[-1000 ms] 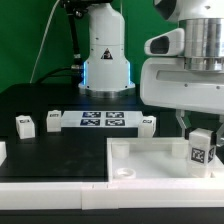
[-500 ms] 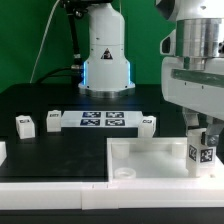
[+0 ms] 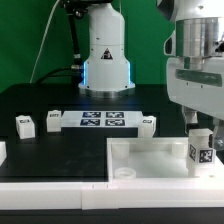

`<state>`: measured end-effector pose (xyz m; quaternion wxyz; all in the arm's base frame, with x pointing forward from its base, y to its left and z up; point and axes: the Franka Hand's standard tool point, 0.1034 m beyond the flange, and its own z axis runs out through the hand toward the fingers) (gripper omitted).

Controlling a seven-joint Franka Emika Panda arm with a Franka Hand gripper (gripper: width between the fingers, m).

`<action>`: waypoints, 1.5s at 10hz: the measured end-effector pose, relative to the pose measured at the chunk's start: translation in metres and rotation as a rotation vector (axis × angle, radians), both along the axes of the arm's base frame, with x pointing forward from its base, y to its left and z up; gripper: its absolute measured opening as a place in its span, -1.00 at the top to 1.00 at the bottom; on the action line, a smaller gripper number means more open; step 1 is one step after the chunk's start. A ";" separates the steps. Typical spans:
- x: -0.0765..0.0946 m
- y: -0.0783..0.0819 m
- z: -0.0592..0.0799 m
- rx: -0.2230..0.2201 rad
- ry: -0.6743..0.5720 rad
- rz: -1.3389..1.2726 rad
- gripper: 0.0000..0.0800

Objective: Assemble one leg

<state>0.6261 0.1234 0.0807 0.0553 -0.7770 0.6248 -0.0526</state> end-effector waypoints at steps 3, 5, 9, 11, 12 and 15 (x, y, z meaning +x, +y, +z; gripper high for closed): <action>0.001 0.002 0.002 -0.050 0.008 0.357 -0.62; 0.003 0.000 0.004 -0.091 0.002 0.648 -0.62; 0.005 -0.001 0.005 -0.181 0.000 1.138 -0.62; 0.006 -0.007 0.005 -0.216 0.001 1.363 -0.62; 0.006 -0.007 0.005 -0.216 0.001 1.362 -0.62; 0.006 -0.007 0.005 -0.207 0.001 1.302 -0.10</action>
Offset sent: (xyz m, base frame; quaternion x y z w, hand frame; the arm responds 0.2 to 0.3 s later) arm 0.0023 0.0106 0.0035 -0.0049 -0.0186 -0.2708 0.9624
